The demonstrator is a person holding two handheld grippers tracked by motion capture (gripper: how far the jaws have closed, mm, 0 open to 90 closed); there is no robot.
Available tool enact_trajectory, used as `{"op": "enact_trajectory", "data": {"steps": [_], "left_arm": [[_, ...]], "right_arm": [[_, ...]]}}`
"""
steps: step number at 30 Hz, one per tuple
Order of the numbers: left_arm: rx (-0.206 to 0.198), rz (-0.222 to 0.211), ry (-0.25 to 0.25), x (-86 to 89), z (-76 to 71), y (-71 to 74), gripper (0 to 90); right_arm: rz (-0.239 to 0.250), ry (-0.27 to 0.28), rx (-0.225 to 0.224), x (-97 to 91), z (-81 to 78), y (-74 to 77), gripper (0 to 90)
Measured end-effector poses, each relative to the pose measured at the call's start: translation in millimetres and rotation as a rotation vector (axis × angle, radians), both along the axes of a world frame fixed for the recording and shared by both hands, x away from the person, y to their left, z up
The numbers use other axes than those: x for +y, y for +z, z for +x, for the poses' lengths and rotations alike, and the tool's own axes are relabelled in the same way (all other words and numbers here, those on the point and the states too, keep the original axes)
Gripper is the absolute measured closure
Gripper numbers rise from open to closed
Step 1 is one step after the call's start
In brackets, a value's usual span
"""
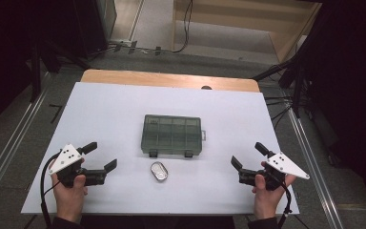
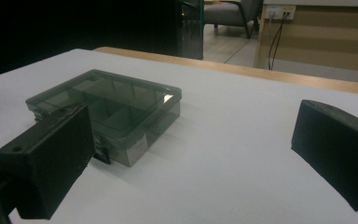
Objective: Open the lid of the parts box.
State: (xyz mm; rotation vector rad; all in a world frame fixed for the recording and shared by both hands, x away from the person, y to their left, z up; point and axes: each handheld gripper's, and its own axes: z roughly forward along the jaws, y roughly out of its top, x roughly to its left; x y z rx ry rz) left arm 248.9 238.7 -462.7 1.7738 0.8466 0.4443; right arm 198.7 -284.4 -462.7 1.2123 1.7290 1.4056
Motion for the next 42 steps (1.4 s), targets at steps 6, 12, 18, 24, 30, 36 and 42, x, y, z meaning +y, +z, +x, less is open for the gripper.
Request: {"op": "enact_trajectory", "data": {"steps": [6,12,18,24,30,36,42], "left_arm": [[-0.001,0.003,-0.013,-8.5,8.0,7.6,13.4],[0.023,0.009,-0.044,-20.5,17.3,13.7,22.2],[0.038,-0.013,-0.055,-31.1,27.1,18.3,36.2],[0.044,0.006,-0.054,-43.3,34.4,17.4,49.1],[0.078,0.031,-0.051,-59.6,45.4,14.2,66.8],[0.094,0.051,-0.081,-68.4,54.7,9.4,78.8],[0.110,0.053,-0.118,-72.7,60.6,1.0,88.8]], "right_arm": [[-0.015,0.021,0.017,10.4,8.5,7.9,0.0],[-0.008,0.081,0.034,19.8,20.6,14.8,0.0],[0.015,0.085,0.028,27.6,33.7,24.3,16.1],[0.018,0.088,0.033,31.1,41.7,26.4,32.9],[-0.005,0.092,0.036,38.2,50.0,28.6,59.6],[-0.011,0.153,0.060,42.8,60.1,29.3,84.3],[-0.020,0.225,0.099,51.0,71.9,20.5,88.2]]}}
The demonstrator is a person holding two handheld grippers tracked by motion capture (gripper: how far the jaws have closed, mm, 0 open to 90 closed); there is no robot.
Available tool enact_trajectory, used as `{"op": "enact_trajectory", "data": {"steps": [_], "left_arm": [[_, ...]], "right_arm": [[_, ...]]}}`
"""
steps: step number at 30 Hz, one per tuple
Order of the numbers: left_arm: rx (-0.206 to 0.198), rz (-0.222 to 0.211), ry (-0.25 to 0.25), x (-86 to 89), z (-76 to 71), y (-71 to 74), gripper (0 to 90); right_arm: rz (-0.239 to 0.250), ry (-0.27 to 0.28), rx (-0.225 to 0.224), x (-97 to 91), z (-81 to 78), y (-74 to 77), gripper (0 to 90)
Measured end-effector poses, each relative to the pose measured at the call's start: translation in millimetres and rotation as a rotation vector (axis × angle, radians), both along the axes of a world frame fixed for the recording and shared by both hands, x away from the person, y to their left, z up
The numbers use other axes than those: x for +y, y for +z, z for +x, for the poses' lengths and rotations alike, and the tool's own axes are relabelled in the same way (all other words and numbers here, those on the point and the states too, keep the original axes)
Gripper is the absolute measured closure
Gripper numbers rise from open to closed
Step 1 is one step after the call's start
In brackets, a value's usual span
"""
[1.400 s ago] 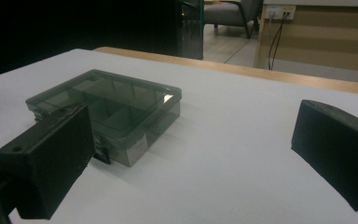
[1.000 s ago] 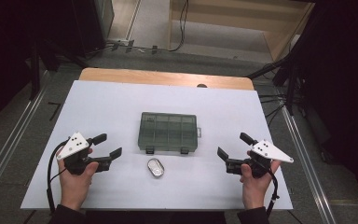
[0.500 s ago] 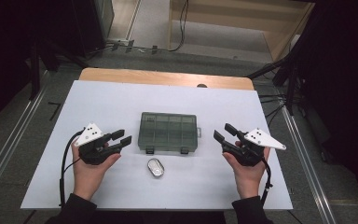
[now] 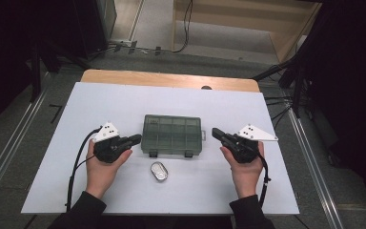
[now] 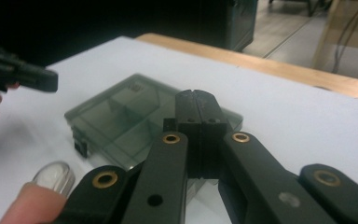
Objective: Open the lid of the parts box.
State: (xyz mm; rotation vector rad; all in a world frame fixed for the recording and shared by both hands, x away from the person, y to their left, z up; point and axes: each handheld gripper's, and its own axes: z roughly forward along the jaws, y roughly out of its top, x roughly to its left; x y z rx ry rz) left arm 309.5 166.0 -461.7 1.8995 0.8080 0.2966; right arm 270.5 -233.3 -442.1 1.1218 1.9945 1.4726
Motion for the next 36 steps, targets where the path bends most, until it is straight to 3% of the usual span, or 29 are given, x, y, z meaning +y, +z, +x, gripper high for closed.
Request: {"op": "enact_trajectory", "data": {"steps": [5,6,7,8,9,10,11,24,30,36], "left_arm": [[0.025,-0.016,-0.035,-0.4,3.9,-5.5,89.0],[0.029,-0.017,-0.038,-0.4,4.5,-6.3,89.0],[0.034,-0.017,-0.040,-0.5,4.7,-7.3,89.0],[0.037,-0.017,-0.047,-0.9,5.0,-8.3,89.0],[0.040,-0.005,-0.051,-1.9,4.6,-9.2,89.1],[0.041,0.005,-0.058,-3.1,3.6,-10.1,89.1],[0.040,0.022,-0.069,-3.9,2.6,-10.9,89.0],[0.100,0.041,-0.099,1.3,5.5,-19.8,89.1],[0.116,0.040,-0.099,3.8,8.0,-23.4,89.1],[0.113,0.040,-0.089,11.3,10.4,-22.7,89.1]], "right_arm": [[-0.063,0.035,-0.008,3.2,7.8,-14.9,88.4],[-0.075,0.052,-0.025,3.6,9.6,-18.9,88.4],[-0.090,0.094,-0.012,4.2,13.5,-26.2,88.3],[-0.090,0.094,-0.012,4.2,13.5,-26.2,88.3],[-0.106,0.106,0.035,4.9,14.9,-30.8,88.4],[-0.106,0.106,0.035,4.9,14.9,-30.8,88.4],[-0.115,0.093,0.068,4.7,13.8,-32.4,88.4],[-0.128,0.118,0.168,-6.4,10.9,-40.7,88.4],[-0.211,0.117,0.209,0.7,12.4,-46.0,88.3],[-0.236,0.154,0.229,2.1,12.8,-47.5,88.3]]}}
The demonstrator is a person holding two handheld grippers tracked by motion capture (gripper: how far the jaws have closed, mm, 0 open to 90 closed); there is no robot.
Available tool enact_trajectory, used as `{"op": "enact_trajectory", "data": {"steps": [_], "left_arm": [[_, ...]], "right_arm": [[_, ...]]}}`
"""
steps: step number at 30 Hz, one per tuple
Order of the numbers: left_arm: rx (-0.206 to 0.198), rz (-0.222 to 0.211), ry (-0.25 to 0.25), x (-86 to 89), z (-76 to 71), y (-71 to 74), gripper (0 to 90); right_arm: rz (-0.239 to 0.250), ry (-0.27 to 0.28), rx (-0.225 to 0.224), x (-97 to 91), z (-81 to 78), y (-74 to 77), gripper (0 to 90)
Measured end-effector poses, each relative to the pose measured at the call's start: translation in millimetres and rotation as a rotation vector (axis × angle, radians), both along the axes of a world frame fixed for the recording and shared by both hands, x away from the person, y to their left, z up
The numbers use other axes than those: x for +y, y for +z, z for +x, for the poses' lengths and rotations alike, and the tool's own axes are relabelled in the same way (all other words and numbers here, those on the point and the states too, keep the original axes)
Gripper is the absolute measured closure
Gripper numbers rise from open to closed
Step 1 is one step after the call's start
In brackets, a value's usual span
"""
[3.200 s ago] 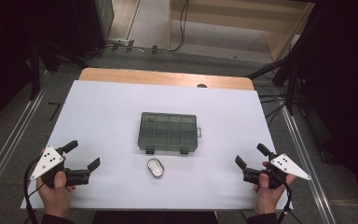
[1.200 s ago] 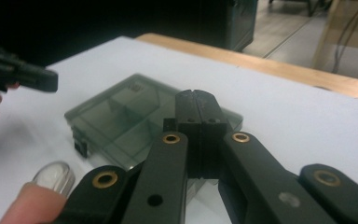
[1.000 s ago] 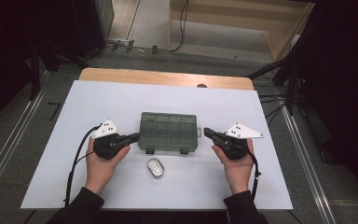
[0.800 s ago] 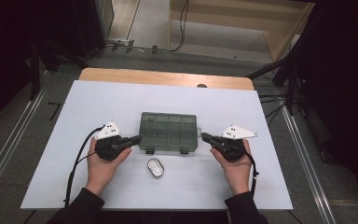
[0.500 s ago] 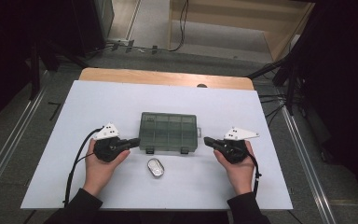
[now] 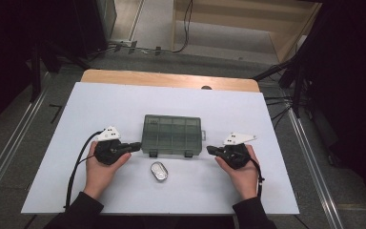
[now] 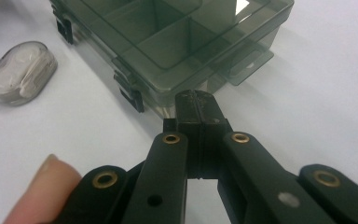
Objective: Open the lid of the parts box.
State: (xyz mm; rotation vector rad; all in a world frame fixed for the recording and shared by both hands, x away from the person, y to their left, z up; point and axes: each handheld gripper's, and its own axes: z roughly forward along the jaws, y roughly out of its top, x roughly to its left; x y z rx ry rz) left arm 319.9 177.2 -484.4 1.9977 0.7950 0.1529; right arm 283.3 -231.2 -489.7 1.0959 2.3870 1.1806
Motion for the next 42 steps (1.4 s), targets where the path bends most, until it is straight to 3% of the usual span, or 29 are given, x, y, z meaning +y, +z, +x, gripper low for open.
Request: {"op": "enact_trajectory", "data": {"steps": [4,13,19,33,38,42], "left_arm": [[0.012,0.027,0.031,4.2,3.9,-4.9,89.1],[0.037,0.069,0.015,0.4,6.1,-12.6,89.1],[0.044,0.079,0.002,-2.5,5.4,-14.2,89.0],[0.039,0.084,-0.006,-2.2,4.9,-12.8,89.0],[0.035,0.086,-0.005,-3.1,4.3,-12.4,89.1],[0.031,0.093,-0.010,-3.1,4.3,-11.6,89.0]], "right_arm": [[-0.013,0.025,0.009,2.4,1.0,-2.9,88.3],[-0.072,0.041,0.014,14.7,2.1,-10.9,88.3],[-0.074,0.043,0.010,15.5,2.4,-12.8,88.3],[-0.058,0.039,-0.005,15.8,1.6,-12.7,88.3],[-0.019,0.041,-0.013,13.1,0.8,-10.0,88.3],[-0.015,0.041,-0.022,13.3,0.4,-9.2,88.4]]}}
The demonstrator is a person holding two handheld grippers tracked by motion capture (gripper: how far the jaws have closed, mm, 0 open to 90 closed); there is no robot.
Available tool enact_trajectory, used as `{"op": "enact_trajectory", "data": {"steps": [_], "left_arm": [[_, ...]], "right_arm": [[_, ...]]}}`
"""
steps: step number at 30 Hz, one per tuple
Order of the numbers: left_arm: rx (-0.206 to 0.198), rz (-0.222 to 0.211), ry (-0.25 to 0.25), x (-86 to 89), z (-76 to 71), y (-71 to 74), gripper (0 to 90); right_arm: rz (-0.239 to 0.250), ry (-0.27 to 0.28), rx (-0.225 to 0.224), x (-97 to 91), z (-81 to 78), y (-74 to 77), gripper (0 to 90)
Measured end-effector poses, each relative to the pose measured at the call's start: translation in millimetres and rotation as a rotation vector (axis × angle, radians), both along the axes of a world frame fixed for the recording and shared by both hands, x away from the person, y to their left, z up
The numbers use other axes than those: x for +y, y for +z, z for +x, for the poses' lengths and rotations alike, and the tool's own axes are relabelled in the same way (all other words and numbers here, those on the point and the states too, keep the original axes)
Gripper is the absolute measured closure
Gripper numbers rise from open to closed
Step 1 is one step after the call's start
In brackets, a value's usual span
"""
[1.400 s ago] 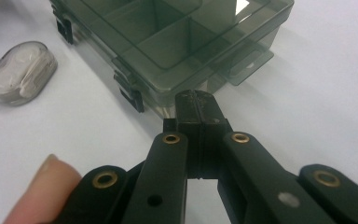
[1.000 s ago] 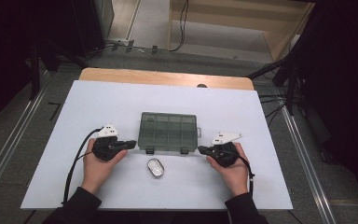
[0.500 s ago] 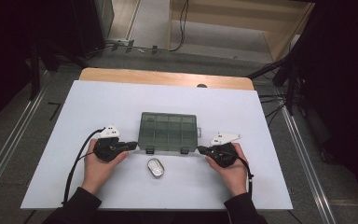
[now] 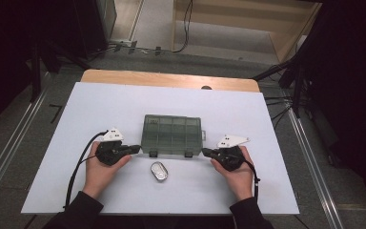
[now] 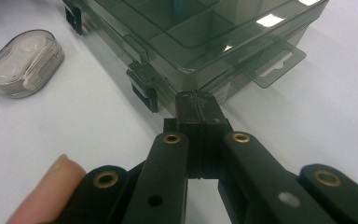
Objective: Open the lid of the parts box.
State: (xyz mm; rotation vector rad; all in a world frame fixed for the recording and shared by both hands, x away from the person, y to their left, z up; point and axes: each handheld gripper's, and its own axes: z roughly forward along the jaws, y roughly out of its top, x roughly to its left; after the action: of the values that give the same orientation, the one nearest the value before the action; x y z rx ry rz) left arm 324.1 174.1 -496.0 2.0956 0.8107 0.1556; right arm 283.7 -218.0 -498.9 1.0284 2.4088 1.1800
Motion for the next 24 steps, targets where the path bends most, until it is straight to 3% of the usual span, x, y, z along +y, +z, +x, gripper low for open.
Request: {"op": "enact_trajectory", "data": {"steps": [12,15,18,24], "left_arm": [[-0.014,-0.009,-0.006,-1.1,-1.1,1.5,89.1],[-0.022,-0.044,-0.011,-0.5,-1.6,4.1,89.1],[-0.009,-0.111,-0.015,-0.3,-1.4,7.0,89.1],[-0.021,-0.162,0.000,-3.7,-0.4,10.6,89.1]], "right_arm": [[0.044,-0.004,-0.026,-2.5,-1.7,5.5,88.3],[0.052,-0.009,-0.031,-3.1,-2.4,6.4,88.3],[0.053,-0.011,-0.046,-3.0,-2.7,7.0,88.3],[0.074,-0.033,-0.084,-4.6,-7.2,14.5,88.3]]}}
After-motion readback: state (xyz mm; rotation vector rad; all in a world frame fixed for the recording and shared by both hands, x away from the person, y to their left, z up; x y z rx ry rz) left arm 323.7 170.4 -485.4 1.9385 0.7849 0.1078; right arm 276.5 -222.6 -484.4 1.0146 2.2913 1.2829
